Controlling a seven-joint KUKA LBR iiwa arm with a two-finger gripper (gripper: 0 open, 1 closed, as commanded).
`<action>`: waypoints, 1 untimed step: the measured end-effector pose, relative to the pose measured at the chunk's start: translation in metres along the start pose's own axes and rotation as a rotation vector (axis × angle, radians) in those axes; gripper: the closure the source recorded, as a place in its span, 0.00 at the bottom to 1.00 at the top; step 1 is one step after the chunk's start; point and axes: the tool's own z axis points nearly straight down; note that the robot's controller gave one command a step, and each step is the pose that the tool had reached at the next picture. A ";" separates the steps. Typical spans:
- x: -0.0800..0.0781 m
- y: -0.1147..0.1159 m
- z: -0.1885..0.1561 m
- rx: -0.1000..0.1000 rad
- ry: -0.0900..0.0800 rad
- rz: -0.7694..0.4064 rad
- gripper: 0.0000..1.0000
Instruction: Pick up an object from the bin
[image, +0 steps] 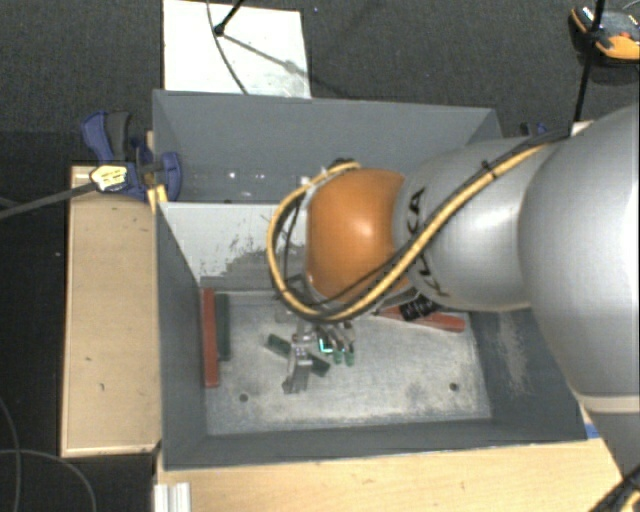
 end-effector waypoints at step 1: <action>-0.002 -0.001 -0.004 -0.001 -0.007 0.004 0.00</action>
Offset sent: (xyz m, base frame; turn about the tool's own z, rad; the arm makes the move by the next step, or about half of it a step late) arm 0.0273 -0.0423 -0.0626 -0.1974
